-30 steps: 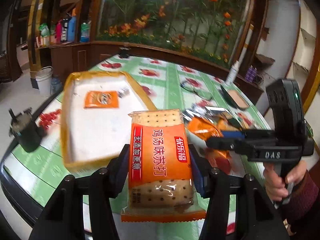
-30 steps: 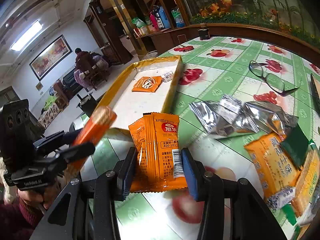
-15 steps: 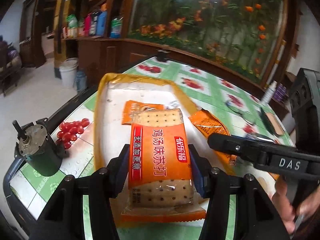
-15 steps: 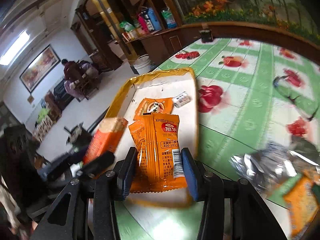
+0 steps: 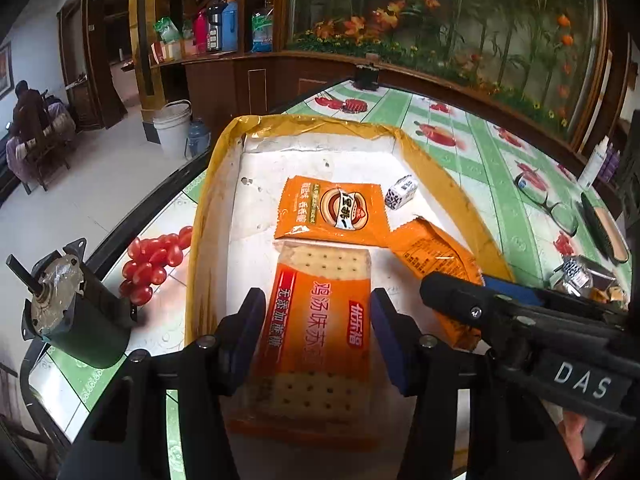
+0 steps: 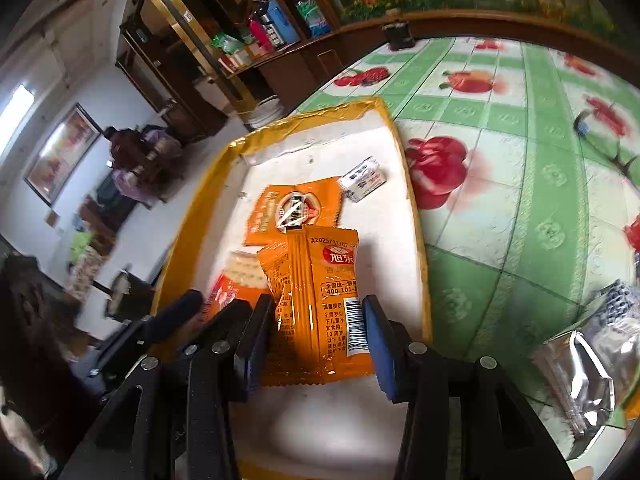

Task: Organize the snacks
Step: 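Carry the cracker pack into the tray with the left gripper while the right places its packet, then grasp the silver foil packet with the left gripper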

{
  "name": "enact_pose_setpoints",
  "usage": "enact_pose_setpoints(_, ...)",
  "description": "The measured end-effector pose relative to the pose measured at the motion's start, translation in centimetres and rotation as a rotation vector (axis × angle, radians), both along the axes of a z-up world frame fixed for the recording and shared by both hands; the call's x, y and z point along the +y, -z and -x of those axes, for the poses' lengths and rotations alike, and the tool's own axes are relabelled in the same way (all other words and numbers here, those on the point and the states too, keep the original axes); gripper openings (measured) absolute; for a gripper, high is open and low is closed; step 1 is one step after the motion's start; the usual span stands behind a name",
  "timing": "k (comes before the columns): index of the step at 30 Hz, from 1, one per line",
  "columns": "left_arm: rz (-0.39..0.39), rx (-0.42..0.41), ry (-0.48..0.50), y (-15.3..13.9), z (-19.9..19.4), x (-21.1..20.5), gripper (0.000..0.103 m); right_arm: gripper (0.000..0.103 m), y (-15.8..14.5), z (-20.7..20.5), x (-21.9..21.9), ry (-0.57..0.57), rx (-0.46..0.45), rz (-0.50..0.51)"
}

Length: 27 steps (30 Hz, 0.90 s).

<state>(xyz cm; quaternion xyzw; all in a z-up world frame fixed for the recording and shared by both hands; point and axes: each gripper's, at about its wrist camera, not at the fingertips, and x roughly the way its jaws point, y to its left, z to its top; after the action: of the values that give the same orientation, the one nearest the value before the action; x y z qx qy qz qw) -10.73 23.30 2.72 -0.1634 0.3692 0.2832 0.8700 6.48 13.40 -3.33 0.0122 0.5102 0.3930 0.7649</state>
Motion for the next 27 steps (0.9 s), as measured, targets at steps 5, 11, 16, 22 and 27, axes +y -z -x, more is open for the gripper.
enact_pose_setpoints(5,-0.006,0.037,0.014,0.0,0.5,-0.8,0.053,0.05,0.1,0.2,-0.2,-0.013,-0.017,0.011)
enact_pose_setpoints(11,-0.032,0.062,0.035,0.1,1.8,-2.4,0.053,0.05,-0.1,2.0,-1.0,-0.039,-0.05,0.051)
enact_pose_setpoints(16,-0.05,0.074,0.034,0.1,2.5,-3.2,0.053,0.05,-0.3,3.3,-1.8,-0.058,-0.046,0.076)
enact_pose_setpoints(22,-0.042,0.061,0.05,-0.2,3.0,-3.4,0.054,0.063,-0.9,4.1,-2.4,-0.089,-0.017,0.033)
enact_pose_setpoints(27,-0.042,0.031,0.044,-0.4,3.7,-3.7,0.056,0.065,-2.8,5.0,-3.0,-0.079,-0.08,0.014)
